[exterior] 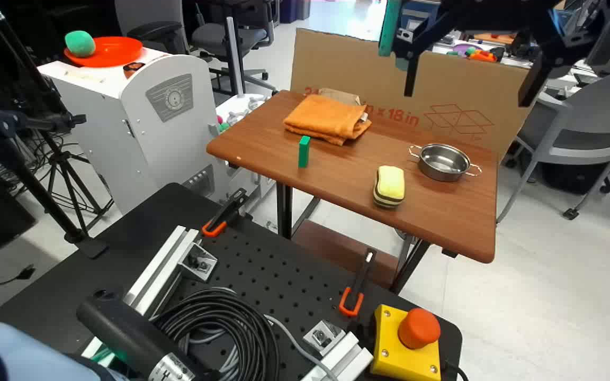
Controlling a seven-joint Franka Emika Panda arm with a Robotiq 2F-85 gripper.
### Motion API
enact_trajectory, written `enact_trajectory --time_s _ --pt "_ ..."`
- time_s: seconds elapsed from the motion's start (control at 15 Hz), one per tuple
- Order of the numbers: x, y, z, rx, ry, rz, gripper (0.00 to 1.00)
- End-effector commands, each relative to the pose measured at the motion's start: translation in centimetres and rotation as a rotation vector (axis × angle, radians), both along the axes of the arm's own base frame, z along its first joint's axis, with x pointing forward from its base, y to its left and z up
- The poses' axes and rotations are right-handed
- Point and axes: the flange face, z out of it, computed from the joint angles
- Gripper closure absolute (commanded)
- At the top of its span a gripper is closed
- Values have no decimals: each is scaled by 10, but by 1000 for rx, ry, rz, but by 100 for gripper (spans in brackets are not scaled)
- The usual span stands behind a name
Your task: Place the sponge inside the silver pot
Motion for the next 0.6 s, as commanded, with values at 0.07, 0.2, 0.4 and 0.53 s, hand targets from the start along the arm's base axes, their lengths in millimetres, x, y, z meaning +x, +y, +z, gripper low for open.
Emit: enact_trajectory --time_s 0.07,0.2,0.4,0.53 --pt "-1 1 -3 3 11 1 0" --pt "-1 1 -4 3 14 1 0" --pt "1 0 -7 8 17 -1 0" --pt "13 2 -13 1 39 -11 0"
